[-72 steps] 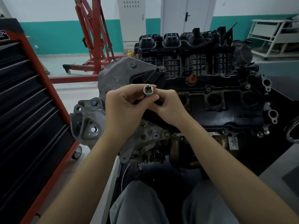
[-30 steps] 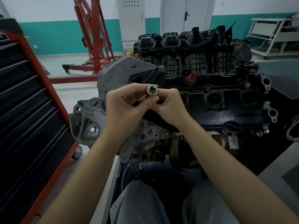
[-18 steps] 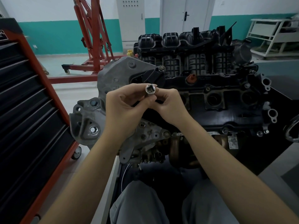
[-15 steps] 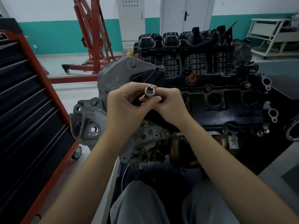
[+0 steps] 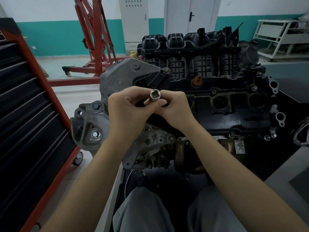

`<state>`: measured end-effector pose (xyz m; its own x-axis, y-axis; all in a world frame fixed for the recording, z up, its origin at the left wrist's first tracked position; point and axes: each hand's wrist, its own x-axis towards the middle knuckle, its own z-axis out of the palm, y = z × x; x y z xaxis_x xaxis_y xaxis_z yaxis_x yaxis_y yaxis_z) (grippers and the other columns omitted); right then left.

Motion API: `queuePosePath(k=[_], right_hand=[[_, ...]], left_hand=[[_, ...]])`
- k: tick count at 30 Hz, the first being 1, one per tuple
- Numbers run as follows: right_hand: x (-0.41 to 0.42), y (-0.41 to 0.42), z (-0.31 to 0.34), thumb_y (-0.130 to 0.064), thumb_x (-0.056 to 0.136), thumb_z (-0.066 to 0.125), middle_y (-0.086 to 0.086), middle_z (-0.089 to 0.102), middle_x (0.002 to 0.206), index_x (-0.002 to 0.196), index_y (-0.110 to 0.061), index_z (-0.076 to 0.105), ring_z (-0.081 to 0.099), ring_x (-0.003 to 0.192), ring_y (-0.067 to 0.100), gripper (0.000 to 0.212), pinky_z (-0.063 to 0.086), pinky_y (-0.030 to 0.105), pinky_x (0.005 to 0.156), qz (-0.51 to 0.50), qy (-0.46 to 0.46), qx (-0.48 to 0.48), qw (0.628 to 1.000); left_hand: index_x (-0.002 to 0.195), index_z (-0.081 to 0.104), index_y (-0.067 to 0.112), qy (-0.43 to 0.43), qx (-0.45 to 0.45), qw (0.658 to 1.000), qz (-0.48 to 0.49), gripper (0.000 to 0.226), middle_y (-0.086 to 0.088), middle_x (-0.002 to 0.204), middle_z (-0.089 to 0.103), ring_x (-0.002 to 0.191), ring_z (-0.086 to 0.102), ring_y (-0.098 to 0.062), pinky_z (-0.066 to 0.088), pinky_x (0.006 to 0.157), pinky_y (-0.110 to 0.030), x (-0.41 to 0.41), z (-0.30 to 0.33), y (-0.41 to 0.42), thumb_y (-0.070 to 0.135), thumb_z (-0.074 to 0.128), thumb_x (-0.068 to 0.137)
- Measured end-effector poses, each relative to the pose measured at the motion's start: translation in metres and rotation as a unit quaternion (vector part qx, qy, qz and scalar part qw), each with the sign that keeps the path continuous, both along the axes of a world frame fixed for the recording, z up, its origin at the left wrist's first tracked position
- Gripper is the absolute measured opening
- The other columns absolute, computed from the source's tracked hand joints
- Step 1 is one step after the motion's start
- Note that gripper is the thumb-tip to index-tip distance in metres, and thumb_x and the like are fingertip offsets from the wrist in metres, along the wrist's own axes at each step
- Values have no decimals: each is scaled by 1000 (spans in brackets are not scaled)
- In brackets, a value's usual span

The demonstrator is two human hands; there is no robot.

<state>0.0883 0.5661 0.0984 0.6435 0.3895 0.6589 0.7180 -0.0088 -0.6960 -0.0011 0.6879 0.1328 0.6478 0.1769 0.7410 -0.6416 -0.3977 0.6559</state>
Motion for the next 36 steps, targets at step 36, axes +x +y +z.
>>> queuePosePath(k=[36], right_hand=[[-21,-9,15,9,83,66,12,71,106,110,1,68,66,104,20,28,51,42,96,-19,-8,-61,998]], left_hand=[[97,71,0,-64,123,988,65,16,-5,93,72,89,70,-16,58,80,-39,-12,7,0,-5,69,82]])
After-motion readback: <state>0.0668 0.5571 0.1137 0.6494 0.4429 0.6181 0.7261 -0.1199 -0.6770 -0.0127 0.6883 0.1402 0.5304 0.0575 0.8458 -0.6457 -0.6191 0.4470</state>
